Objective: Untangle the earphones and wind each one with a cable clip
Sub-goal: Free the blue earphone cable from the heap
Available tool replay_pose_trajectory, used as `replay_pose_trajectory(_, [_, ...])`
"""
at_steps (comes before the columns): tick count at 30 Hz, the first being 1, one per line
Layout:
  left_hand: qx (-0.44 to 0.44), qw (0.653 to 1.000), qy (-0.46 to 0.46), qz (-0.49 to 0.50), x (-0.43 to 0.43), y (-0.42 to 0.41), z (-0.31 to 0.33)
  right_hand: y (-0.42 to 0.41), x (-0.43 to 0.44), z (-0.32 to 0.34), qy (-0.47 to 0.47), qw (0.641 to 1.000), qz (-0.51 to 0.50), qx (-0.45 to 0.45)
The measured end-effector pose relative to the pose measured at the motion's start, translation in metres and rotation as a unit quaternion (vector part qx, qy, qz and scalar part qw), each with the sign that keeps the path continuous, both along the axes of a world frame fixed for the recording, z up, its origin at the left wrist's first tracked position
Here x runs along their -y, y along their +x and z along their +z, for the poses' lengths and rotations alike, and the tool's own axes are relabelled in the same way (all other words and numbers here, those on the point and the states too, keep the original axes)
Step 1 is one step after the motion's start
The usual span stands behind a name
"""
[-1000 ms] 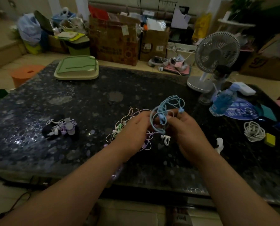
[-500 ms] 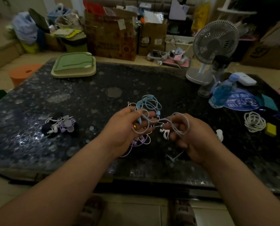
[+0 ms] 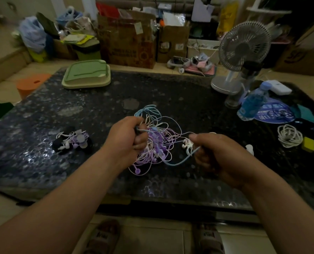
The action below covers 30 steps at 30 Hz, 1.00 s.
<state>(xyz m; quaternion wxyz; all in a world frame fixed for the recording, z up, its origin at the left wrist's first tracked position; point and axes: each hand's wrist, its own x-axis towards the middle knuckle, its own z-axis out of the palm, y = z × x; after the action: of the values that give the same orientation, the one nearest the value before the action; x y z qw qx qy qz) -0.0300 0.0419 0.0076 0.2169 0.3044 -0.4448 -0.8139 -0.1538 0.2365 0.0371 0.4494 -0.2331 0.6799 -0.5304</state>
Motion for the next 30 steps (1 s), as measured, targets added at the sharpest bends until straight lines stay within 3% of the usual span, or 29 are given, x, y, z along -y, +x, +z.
replay_pose_trajectory(3, [-0.022,0.999,-0.026,-0.018,-0.003,0.002,0.004,0.000,-0.009,0.001,0.019,0.997,0.075,-0.002])
replay_pose_trajectory(5, [-0.033,0.997,-0.049,-0.046,-0.007,0.004,0.010,0.003,-0.013,-0.003,0.087,0.985,0.139,-0.060])
replay_pose_trajectory(7, [-0.019,0.994,-0.086,-0.065,-0.014,0.005,0.016,0.013,-0.011,-0.006,0.105,0.980,0.111,-0.127])
replay_pose_trajectory(11, [-0.002,0.987,-0.121,-0.109,-0.032,0.003,0.020,0.036,0.011,0.000,-0.009,0.986,0.054,-0.155])
replay_pose_trajectory(14, [0.021,0.977,-0.170,-0.128,-0.035,0.004,0.015,0.037,0.017,-0.002,0.030,0.972,0.035,-0.230])
replay_pose_trajectory(16, [0.032,0.978,-0.175,-0.108,-0.028,0.006,0.013,0.031,0.014,-0.001,0.009,0.982,-0.002,-0.187])
replay_pose_trajectory(20, [0.010,0.999,-0.042,-0.007,0.003,0.010,0.010,0.011,-0.004,0.012,-0.149,0.978,-0.136,-0.052])
replay_pose_trajectory(25, [0.053,0.994,-0.083,-0.052,-0.002,0.011,0.003,0.016,-0.011,0.026,-0.302,0.941,-0.087,0.125])
replay_pose_trajectory(27, [0.053,0.995,-0.065,-0.056,-0.008,0.009,0.005,0.021,-0.008,0.034,-0.292,0.937,-0.105,0.163])
replay_pose_trajectory(30, [0.035,0.996,-0.057,-0.057,-0.010,0.011,0.013,0.022,0.001,0.022,-0.123,0.978,-0.119,0.120])
